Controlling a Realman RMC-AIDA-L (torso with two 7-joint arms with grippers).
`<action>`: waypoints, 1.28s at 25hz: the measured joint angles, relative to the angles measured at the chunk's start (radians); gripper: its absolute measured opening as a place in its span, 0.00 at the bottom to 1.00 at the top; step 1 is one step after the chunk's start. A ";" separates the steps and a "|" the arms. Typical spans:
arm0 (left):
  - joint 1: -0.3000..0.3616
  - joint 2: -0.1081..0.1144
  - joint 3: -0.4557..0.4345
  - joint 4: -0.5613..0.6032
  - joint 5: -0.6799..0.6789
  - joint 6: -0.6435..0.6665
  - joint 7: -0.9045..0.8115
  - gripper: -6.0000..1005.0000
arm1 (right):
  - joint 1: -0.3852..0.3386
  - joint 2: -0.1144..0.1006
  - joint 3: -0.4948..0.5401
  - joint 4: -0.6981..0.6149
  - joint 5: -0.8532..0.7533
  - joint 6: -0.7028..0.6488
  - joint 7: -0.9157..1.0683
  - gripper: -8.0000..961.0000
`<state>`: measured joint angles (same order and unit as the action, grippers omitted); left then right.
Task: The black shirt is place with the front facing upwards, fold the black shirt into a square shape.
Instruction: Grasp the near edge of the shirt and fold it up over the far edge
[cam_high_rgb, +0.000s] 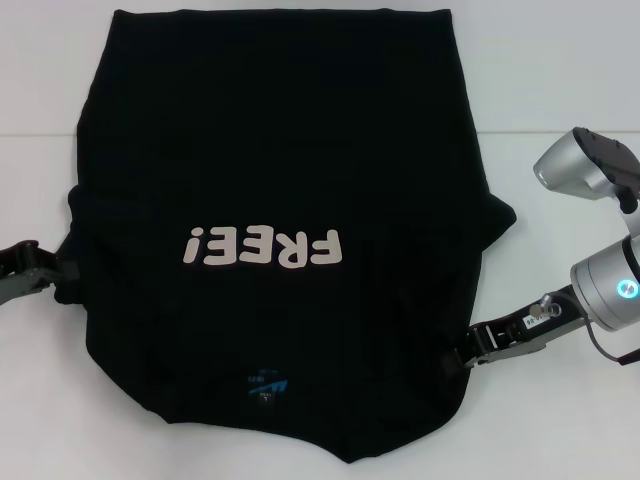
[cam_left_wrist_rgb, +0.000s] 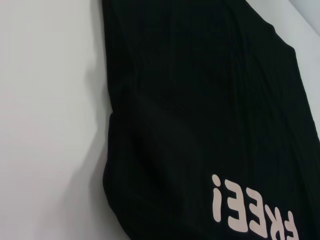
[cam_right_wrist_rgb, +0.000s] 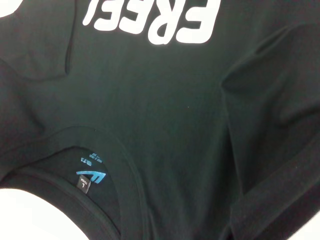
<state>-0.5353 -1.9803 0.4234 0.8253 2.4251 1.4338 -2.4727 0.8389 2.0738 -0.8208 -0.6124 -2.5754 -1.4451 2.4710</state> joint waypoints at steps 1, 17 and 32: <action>0.000 0.000 0.000 0.000 0.000 0.000 0.000 0.03 | 0.000 0.000 0.000 0.000 0.000 0.000 0.000 0.36; -0.005 0.016 0.009 0.000 0.010 0.130 0.062 0.03 | -0.021 -0.039 0.004 -0.007 0.000 -0.088 -0.006 0.08; 0.049 0.025 0.003 0.012 0.060 0.458 0.185 0.03 | -0.136 -0.093 0.013 -0.009 -0.007 -0.301 -0.032 0.08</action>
<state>-0.4860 -1.9554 0.4259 0.8375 2.4855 1.8913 -2.2873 0.7026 1.9813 -0.8078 -0.6214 -2.5819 -1.7460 2.4393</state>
